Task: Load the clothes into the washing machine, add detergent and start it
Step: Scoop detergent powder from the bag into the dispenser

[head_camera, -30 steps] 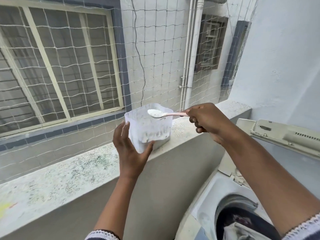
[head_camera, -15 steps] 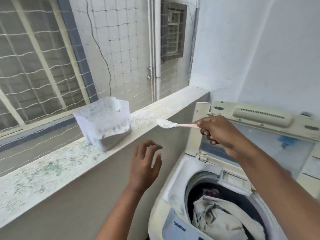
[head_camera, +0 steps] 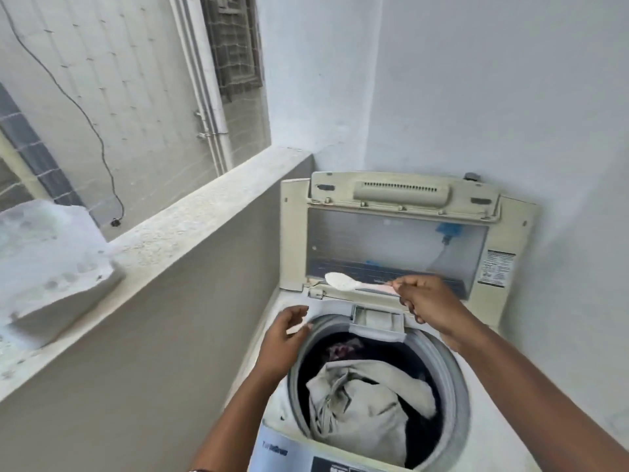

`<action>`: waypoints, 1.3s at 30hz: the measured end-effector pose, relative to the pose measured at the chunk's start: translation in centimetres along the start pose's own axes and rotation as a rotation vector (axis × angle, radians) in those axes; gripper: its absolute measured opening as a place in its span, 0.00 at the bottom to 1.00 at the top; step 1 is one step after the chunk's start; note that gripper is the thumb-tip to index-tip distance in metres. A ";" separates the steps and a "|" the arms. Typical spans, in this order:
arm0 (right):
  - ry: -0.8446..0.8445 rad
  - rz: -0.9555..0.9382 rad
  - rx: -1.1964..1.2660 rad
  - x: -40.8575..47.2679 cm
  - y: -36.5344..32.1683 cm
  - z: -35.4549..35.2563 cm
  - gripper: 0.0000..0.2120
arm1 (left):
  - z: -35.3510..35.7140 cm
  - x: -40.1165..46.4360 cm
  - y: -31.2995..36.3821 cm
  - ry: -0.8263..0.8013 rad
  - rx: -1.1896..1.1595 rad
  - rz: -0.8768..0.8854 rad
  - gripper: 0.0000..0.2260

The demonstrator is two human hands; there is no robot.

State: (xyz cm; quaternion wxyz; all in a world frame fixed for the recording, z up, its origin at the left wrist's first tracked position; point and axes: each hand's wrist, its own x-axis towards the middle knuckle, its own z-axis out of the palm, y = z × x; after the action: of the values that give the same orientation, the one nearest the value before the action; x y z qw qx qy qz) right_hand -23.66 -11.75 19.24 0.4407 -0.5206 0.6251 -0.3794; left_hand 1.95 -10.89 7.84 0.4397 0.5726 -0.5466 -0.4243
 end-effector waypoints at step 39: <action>-0.063 0.517 0.167 5.9 13.9 -1.8 0.06 | 7.9 2.1 -3.5 -0.238 0.028 -0.198 0.19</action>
State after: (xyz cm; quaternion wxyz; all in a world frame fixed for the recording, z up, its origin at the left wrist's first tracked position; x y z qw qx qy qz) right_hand -30.19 -15.15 5.95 0.5836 -0.3173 0.6897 -0.2883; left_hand -4.69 -13.26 2.41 0.3199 0.5752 -0.5415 -0.5230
